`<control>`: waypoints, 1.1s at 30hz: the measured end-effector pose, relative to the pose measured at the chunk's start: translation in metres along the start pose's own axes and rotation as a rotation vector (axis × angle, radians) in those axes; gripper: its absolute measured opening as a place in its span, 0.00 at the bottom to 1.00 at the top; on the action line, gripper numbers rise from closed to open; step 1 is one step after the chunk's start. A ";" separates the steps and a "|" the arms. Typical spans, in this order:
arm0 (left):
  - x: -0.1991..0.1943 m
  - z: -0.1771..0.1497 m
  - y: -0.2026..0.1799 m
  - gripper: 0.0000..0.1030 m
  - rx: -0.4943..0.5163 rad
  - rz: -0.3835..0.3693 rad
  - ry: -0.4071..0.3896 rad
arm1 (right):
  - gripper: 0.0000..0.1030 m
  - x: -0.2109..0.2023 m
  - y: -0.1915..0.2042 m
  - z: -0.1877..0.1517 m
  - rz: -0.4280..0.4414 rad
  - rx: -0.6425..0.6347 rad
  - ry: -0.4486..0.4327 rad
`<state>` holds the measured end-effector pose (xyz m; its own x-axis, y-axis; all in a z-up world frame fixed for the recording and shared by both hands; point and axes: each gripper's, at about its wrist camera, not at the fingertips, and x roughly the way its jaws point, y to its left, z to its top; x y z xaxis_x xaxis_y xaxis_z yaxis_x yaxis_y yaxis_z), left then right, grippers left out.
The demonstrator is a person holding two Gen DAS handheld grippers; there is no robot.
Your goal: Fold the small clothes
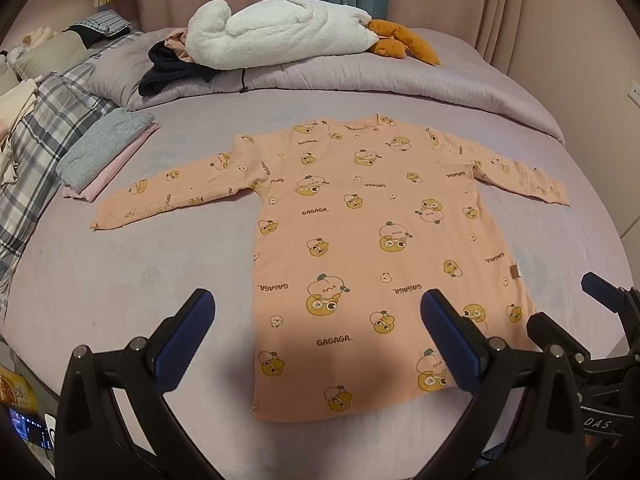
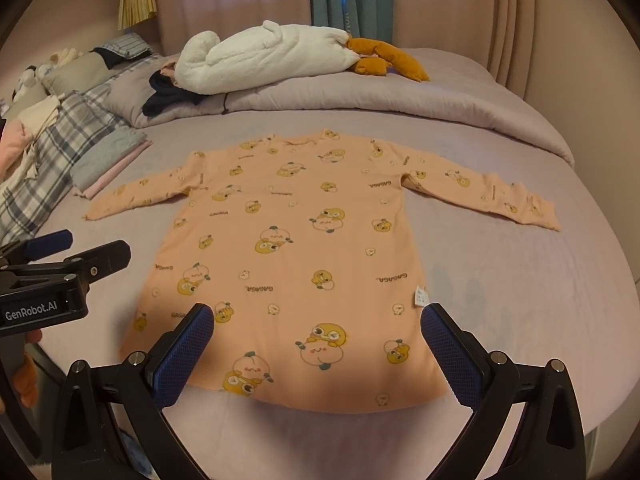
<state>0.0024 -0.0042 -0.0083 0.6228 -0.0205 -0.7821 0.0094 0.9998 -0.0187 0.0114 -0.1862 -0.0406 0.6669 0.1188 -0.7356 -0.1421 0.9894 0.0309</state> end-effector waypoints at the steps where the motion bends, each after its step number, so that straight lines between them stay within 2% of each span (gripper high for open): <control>1: 0.000 -0.001 0.000 1.00 0.001 -0.001 0.000 | 0.99 0.000 0.000 0.000 0.000 0.000 -0.001; 33: 0.002 -0.001 -0.004 1.00 0.010 0.001 0.008 | 0.99 0.001 0.003 -0.004 0.001 0.002 0.003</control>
<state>0.0032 -0.0084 -0.0107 0.6167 -0.0198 -0.7869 0.0165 0.9998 -0.0122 0.0084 -0.1839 -0.0438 0.6646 0.1192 -0.7376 -0.1409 0.9895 0.0330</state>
